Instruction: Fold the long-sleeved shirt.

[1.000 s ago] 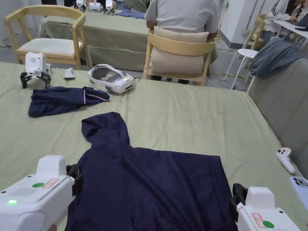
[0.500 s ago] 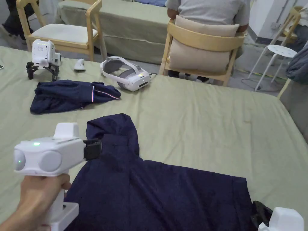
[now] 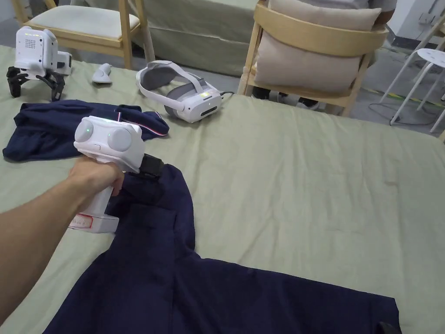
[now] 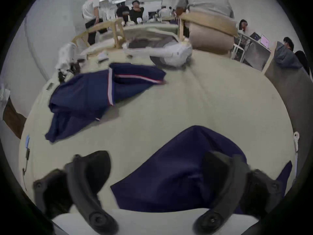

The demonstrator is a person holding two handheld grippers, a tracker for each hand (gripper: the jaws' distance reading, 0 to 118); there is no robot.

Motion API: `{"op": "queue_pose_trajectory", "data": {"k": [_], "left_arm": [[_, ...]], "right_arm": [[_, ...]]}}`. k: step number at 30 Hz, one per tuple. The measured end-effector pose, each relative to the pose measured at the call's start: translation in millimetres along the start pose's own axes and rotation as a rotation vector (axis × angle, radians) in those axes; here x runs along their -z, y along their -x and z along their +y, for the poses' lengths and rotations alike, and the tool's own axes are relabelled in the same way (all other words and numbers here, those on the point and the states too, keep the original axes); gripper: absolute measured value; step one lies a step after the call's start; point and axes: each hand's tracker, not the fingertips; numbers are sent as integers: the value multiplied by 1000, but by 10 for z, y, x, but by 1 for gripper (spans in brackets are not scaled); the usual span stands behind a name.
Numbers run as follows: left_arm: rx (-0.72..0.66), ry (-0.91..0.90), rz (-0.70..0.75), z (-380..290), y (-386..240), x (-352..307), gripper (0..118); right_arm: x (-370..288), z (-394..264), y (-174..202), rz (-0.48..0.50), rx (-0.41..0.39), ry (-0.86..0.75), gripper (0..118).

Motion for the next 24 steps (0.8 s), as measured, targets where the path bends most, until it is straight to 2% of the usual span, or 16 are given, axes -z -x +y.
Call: {"op": "queue_pose_trajectory", "data": {"k": [1, 2, 3, 4, 5, 6, 9, 12, 15, 20, 22, 24], "left_arm": [[21, 28, -4, 13, 50, 119, 89], [25, 62, 5, 6, 49, 181, 70], [6, 76, -5, -23, 51, 215, 36], [-19, 65, -9, -61, 65, 172, 23], [-80, -13, -12, -124, 39, 11, 19], [-99, -43, -30, -135, 36, -63, 16], [13, -131, -25, -111, 12, -283, 15], [24, -241, -52, -120, -39, -723, 15], [109, -337, -34, -293, -279, -1340, 15], [148, -473, -46, -771, -582, -2173, 15], [206, -493, -68, -997, -643, -2349, 15], [280, -512, -17, -1306, -773, -2536, 14]], "right_arm": [[28, -15, -22, 0, 12, 6, 0], [43, -26, -28, 3, 25, 11, 0], [47, -33, -25, 3, 29, 13, 0], [52, -58, -19, -1, 31, 15, 0], [37, -67, -19, -3, 32, 15, 0], [10, -68, -25, -1, 32, 14, 0], [-104, -53, 3, -2, 28, 2, 0], [-270, 23, 35, -5, 41, -12, 0], [-497, 73, 59, -9, 49, -34, 0], [-838, -26, -28, -10, 67, -82, 0], [-990, -40, -42, -9, 76, -93, 0], [-1151, -64, -37, -10, 86, -103, 0]]}}
